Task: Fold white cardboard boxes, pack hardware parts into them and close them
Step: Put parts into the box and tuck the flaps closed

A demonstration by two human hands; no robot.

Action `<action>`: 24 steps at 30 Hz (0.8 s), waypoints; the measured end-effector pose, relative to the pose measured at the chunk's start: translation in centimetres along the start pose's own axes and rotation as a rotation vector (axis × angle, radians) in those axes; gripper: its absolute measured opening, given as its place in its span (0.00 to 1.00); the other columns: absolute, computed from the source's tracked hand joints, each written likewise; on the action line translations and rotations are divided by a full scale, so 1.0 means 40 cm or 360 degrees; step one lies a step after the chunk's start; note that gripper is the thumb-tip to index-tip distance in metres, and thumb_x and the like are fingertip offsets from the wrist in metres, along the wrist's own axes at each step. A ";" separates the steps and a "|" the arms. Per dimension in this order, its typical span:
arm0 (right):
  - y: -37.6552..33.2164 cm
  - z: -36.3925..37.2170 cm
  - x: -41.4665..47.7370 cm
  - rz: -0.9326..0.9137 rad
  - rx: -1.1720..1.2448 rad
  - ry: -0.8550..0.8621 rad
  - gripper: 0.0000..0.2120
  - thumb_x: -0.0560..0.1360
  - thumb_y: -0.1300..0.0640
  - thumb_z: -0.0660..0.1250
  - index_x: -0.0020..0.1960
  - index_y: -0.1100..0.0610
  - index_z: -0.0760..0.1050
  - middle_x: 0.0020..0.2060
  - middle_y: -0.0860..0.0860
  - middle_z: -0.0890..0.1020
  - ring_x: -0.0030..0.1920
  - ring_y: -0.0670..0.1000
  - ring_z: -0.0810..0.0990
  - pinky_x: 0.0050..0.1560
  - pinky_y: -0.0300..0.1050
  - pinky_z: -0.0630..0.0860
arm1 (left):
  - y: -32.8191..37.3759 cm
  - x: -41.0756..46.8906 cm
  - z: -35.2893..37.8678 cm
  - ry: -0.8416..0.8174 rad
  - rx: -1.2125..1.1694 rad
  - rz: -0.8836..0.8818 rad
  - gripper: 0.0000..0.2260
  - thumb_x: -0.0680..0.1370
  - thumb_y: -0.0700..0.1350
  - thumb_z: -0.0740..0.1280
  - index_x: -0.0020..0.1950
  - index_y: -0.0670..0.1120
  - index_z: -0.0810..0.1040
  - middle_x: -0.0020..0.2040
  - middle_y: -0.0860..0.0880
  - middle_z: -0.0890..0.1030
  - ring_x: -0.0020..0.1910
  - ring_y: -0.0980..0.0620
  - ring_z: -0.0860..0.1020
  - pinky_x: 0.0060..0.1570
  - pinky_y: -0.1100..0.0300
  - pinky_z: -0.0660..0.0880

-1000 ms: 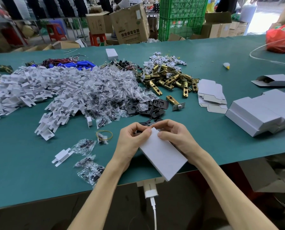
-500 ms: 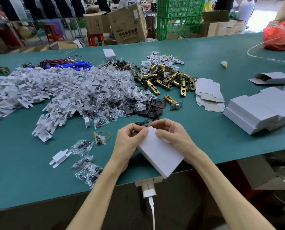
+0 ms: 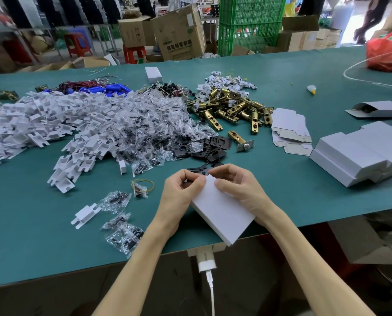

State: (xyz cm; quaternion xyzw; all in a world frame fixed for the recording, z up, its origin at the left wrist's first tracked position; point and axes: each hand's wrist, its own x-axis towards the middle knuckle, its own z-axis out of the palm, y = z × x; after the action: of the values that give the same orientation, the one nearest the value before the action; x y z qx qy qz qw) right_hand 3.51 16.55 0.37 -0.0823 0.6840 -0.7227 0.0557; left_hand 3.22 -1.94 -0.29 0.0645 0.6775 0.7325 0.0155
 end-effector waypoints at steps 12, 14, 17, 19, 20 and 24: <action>0.010 -0.004 0.004 -0.0021 0.0084 0.0273 0.09 0.78 0.63 0.70 0.58 0.59 0.80 0.50 0.53 0.86 0.46 0.51 0.84 0.42 0.43 0.81 | -0.001 -0.002 -0.004 -0.0162 -0.0033 0.0025 0.08 0.79 0.42 0.74 0.57 0.43 0.86 0.54 0.42 0.87 0.47 0.54 0.81 0.49 0.62 0.76; 0.011 -0.003 0.005 -0.0029 0.0054 0.0305 0.08 0.80 0.64 0.68 0.58 0.59 0.80 0.50 0.53 0.86 0.45 0.50 0.84 0.42 0.43 0.81 | 0.000 0.000 -0.002 -0.0196 -0.0009 0.0045 0.09 0.79 0.39 0.72 0.60 0.42 0.86 0.58 0.45 0.86 0.50 0.54 0.82 0.52 0.62 0.77; 0.012 0.000 0.005 -0.0021 0.0044 0.0355 0.06 0.81 0.63 0.67 0.56 0.60 0.81 0.48 0.54 0.87 0.43 0.50 0.84 0.40 0.43 0.80 | -0.004 0.002 0.001 -0.0221 0.0022 0.0068 0.11 0.80 0.36 0.71 0.62 0.41 0.85 0.63 0.47 0.83 0.54 0.54 0.83 0.55 0.62 0.78; 0.010 0.000 0.004 -0.0005 0.0037 0.0382 0.06 0.81 0.62 0.67 0.55 0.60 0.82 0.47 0.54 0.87 0.42 0.50 0.84 0.38 0.42 0.80 | -0.006 0.004 0.001 -0.0225 0.0036 0.0074 0.12 0.81 0.37 0.70 0.63 0.42 0.85 0.62 0.49 0.84 0.54 0.56 0.83 0.54 0.64 0.77; 0.009 0.000 0.004 0.0003 0.0043 0.0389 0.06 0.81 0.62 0.67 0.55 0.60 0.82 0.47 0.54 0.87 0.42 0.50 0.84 0.38 0.43 0.80 | -0.007 0.003 0.001 -0.0222 0.0040 0.0074 0.11 0.81 0.38 0.70 0.63 0.44 0.85 0.60 0.49 0.85 0.53 0.56 0.83 0.54 0.65 0.77; 0.004 0.003 0.002 0.0025 0.0057 0.0437 0.06 0.81 0.59 0.68 0.55 0.57 0.82 0.48 0.53 0.87 0.42 0.51 0.84 0.38 0.45 0.81 | -0.011 0.005 0.000 -0.0159 0.0043 0.0065 0.10 0.82 0.43 0.70 0.61 0.49 0.87 0.55 0.48 0.88 0.50 0.55 0.82 0.55 0.57 0.79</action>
State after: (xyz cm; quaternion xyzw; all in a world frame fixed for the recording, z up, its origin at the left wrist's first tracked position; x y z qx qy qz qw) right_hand 3.46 16.41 0.21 0.0235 0.6729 -0.7387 -0.0312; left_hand 3.00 -1.89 -0.69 0.1150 0.6843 0.7193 0.0335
